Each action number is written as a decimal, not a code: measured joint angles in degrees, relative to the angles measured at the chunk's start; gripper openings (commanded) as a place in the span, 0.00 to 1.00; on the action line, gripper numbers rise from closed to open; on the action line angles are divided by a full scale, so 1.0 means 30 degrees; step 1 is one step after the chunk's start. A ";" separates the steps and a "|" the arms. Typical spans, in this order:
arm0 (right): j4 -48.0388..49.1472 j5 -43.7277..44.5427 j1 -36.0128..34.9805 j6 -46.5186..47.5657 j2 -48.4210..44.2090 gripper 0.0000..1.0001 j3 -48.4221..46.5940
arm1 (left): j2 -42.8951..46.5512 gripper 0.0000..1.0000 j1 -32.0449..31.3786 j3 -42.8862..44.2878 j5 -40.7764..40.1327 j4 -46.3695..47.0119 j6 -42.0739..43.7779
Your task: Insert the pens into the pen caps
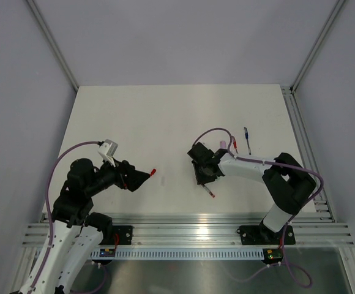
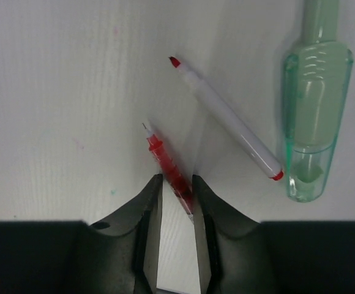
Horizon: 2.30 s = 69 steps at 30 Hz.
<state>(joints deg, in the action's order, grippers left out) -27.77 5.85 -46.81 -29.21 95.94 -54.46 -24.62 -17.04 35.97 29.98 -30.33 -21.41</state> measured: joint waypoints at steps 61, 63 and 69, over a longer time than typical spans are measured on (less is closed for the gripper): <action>0.9683 0.2878 -0.7745 -0.2208 -0.7737 0.53 -0.1151 | 0.0175 0.00 0.0248 -0.0634 0.2222 0.1333 -0.0466; 0.9100 0.2929 -0.7745 -0.2229 -0.8553 0.49 -0.0801 | 0.0189 0.00 0.0466 -0.0634 0.1974 0.1195 -0.0423; 0.7337 0.3534 -0.7730 -0.2892 -0.8408 0.39 0.0168 | 0.0641 0.00 0.0634 -0.0634 0.1450 0.0911 -0.0350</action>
<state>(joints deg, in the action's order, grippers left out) -5.76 16.45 -70.00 -37.89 70.72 -53.95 -22.70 -15.14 34.06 34.33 -27.59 -22.46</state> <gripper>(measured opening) 0.400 0.049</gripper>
